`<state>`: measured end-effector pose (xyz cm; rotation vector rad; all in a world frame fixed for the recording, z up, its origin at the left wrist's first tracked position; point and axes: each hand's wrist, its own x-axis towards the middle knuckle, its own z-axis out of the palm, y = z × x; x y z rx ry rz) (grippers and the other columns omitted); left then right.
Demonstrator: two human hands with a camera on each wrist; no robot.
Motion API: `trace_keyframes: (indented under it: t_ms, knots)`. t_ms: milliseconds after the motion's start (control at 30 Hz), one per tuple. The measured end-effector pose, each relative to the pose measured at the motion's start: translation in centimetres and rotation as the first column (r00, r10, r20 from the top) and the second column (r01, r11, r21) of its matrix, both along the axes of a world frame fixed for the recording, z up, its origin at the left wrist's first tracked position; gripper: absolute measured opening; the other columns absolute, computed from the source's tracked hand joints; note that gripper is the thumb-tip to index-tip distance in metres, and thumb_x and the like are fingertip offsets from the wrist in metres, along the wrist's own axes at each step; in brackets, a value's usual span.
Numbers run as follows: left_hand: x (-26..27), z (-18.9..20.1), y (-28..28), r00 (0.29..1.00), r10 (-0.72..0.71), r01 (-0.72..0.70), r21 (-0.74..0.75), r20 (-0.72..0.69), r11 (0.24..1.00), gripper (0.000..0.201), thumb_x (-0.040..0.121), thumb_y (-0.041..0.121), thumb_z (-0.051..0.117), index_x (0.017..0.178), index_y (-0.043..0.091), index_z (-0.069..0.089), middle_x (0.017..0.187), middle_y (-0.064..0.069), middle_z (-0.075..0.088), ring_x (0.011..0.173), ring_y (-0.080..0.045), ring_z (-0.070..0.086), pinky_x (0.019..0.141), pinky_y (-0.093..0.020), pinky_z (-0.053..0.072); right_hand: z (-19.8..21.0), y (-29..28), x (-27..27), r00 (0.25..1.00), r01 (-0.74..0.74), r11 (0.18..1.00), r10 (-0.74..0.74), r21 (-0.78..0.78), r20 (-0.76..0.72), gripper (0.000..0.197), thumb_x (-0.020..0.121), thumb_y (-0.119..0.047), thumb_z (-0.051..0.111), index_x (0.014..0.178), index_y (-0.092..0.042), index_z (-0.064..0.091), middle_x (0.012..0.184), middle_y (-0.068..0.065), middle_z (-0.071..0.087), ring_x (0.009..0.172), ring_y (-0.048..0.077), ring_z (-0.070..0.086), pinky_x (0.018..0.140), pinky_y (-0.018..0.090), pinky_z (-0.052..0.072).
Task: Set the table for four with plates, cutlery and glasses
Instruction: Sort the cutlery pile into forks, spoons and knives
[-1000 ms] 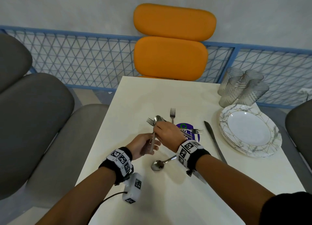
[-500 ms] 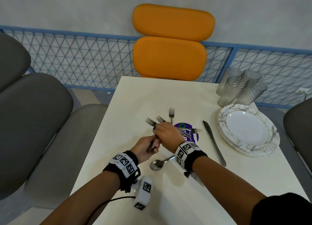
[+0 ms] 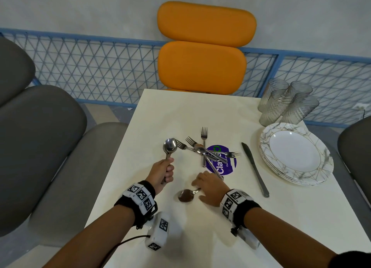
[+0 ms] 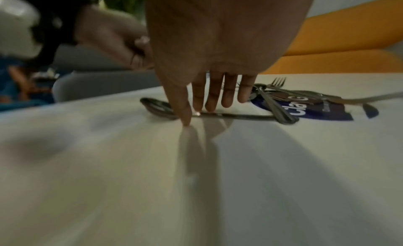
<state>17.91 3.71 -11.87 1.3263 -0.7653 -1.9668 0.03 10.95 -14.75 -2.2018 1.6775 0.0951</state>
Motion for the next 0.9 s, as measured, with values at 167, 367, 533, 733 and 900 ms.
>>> trace_keyframes:
  t_ms: [167,367,533,733,900]
  knots:
    - [0.7,-0.5,-0.2,0.998,-0.002,0.004,-0.041,0.065,0.999,0.020,0.101,0.020,0.034,0.105,0.013,0.052,0.061,0.002,0.031,0.034,-0.003,0.028,0.032,-0.014,0.021,-0.7,-0.5,0.3,0.991,-0.050,0.998,0.045,-0.039,-0.126,0.015,0.087,-0.012,0.058,0.102,-0.014,0.061,0.106,0.006,0.060,0.101,0.023,0.051,0.086,0.031,0.041]
    - [0.8,-0.8,-0.2,0.995,0.039,-0.034,-0.057,0.091,0.998,0.019,0.101,0.024,0.033,0.096,0.014,0.048,0.060,0.003,0.028,0.032,-0.003,0.025,0.032,-0.013,0.018,0.8,-2.6,0.2,0.919,0.235,0.965,-0.260,0.119,0.297,0.012,0.082,-0.008,0.064,0.093,-0.006,0.069,0.085,-0.001,0.063,0.079,0.012,0.051,0.077,0.020,0.041]
    - [0.2,-0.7,-0.2,0.991,0.033,-0.017,-0.119,0.130,0.993,0.026,0.102,0.026,0.031,0.093,0.016,0.053,0.068,0.001,0.046,0.051,-0.010,0.039,0.041,-0.018,0.036,3.5,-5.2,1.2,0.428,0.516,0.815,-0.511,0.262,0.745,0.016,0.081,0.001,0.065,0.074,-0.014,0.062,0.072,-0.006,0.056,0.070,0.007,0.053,0.067,0.008,0.042]
    - [-1.4,0.1,0.2,0.997,-0.079,0.077,-0.124,-0.010,0.989,0.032,0.102,0.032,0.032,0.110,0.011,0.055,0.096,-0.013,0.066,0.081,-0.023,0.066,0.072,-0.032,0.058,4.9,-7.1,3.7,0.050,0.502,0.652,-0.678,0.569,0.733,0.018,0.084,-0.007,0.064,0.069,-0.017,0.063,0.069,0.000,0.062,0.059,0.012,0.055,0.054,0.020,0.045]
    - [-2.2,0.5,0.5,0.996,-0.083,0.081,-0.091,-0.013,0.993,0.032,0.102,0.034,0.032,0.118,0.017,0.054,0.073,-0.010,0.060,0.047,-0.014,0.053,0.043,-0.023,0.045,4.4,-7.6,4.2,-0.051,0.517,0.547,-0.749,0.659,0.661,0.020,0.084,-0.009,0.064,0.066,-0.018,0.062,0.067,-0.001,0.061,0.055,0.008,0.057,0.050,0.020,0.045]
